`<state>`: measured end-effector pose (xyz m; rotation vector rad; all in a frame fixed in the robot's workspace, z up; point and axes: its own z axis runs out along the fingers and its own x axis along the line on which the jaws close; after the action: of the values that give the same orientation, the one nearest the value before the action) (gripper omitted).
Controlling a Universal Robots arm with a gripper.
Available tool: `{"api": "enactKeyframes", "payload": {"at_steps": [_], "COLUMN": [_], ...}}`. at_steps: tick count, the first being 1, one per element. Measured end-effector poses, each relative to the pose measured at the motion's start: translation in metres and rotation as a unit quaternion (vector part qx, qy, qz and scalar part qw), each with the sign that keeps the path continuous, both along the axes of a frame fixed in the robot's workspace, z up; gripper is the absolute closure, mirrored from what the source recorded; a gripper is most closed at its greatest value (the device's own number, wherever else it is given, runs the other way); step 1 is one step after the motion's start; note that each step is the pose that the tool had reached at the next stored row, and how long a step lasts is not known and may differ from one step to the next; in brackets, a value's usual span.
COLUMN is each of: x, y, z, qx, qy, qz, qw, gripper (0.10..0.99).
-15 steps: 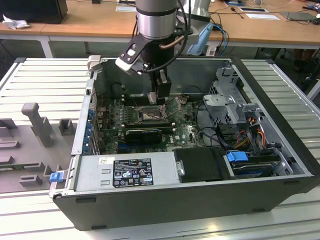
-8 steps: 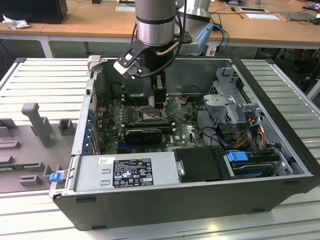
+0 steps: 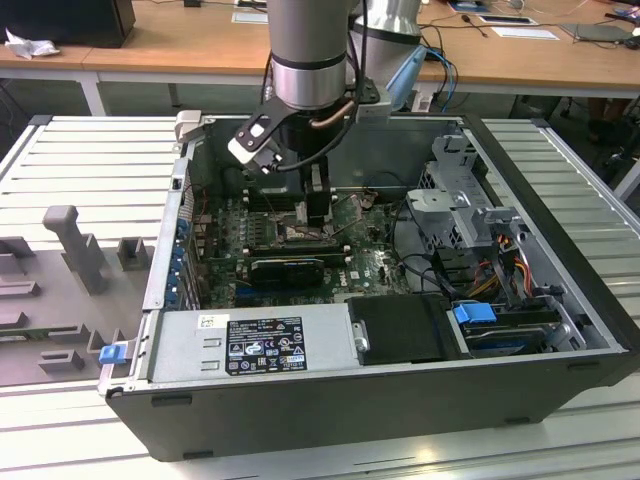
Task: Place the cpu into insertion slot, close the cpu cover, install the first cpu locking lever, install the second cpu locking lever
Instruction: 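Place the cpu into insertion slot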
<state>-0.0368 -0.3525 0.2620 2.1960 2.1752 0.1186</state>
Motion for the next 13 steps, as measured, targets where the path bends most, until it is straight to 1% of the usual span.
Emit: {"api": "enactKeyframes", "payload": {"at_steps": [3, 4, 5, 7, 8, 10, 13], "x": [-0.0006, -0.0006, -0.0011, -0.0029, -0.0051, -0.0084, -0.0094], "y": [0.0026, 0.0046, 0.0087, 0.0147, 0.0178, 0.0206, 0.0244], "z": [-0.0058, -0.0083, -0.0126, -0.015, -0.0166, -0.0196, -0.0252], "qx": [0.0009, 0.001, 0.0016, 0.0017, 0.0017, 0.0018, 0.0016], "qy": [0.0, 0.0, 0.0, 0.0, 0.0, 0.0, 0.0], "qz": [0.001, 0.001, 0.002, 0.002, 0.002, 0.002, 0.002], "qw": [1.0, 1.0, 1.0, 1.0, 1.0, 1.0, 1.0], "gripper": [0.557, 0.557, 0.557, 0.557, 0.557, 0.557, 0.557]}}
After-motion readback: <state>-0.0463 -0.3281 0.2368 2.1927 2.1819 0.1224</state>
